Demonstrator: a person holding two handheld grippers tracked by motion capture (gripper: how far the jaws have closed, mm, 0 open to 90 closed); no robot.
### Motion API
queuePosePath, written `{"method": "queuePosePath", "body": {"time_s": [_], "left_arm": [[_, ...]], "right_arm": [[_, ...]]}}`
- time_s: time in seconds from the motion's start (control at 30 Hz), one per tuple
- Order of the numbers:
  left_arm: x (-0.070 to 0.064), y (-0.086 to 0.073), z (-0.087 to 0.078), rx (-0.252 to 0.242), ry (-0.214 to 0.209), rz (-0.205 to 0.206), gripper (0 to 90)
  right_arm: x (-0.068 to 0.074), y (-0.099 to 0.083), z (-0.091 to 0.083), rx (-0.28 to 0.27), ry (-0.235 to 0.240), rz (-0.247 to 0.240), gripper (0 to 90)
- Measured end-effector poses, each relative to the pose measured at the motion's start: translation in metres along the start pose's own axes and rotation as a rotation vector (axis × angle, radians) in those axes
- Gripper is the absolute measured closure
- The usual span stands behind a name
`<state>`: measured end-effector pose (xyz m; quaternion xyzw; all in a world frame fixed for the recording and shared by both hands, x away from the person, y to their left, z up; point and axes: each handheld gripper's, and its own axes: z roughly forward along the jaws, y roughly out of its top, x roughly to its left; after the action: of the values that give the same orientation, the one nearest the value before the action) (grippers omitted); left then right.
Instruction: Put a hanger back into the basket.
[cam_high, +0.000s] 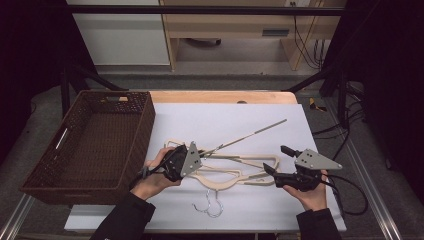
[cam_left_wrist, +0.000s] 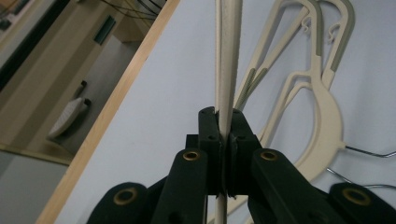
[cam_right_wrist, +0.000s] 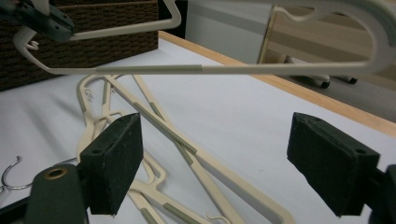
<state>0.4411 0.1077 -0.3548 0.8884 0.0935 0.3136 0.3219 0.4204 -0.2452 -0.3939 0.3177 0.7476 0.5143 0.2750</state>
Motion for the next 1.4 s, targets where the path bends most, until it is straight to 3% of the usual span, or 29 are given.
{"method": "queuePosePath", "body": {"time_s": [0.13, 0.3, 0.5, 0.77, 0.93, 1.07, 1.4], "left_arm": [[0.005, 0.003, -0.012, 0.007, -0.012, -0.063, 86.8], [0.019, 0.006, -0.040, -0.025, -0.034, -0.176, 86.8], [0.044, 0.010, -0.076, -0.050, -0.050, -0.234, 86.8], [0.082, 0.007, -0.116, -0.053, -0.010, -0.310, 86.8], [0.105, -0.008, -0.132, -0.045, 0.022, -0.355, 86.8], [0.122, -0.030, -0.139, 0.003, 0.056, -0.384, 86.8], [0.144, -0.085, -0.142, 0.090, 0.096, -0.453, 86.8]], "right_arm": [[-0.001, -0.001, 0.001, 0.020, 0.000, 0.018, 15.7], [-0.002, -0.003, 0.002, 0.039, 0.000, 0.033, 14.6], [-0.003, -0.003, 0.001, 0.037, 0.002, 0.042, 13.4], [-0.002, -0.003, 0.002, 0.053, 0.001, 0.048, 12.3], [-0.003, -0.003, 0.001, 0.050, 0.000, 0.051, 12.3], [-0.003, -0.003, 0.001, 0.050, 0.001, 0.053, 12.0], [-0.002, -0.003, 0.002, 0.059, 0.000, 0.051, 11.7]]}}
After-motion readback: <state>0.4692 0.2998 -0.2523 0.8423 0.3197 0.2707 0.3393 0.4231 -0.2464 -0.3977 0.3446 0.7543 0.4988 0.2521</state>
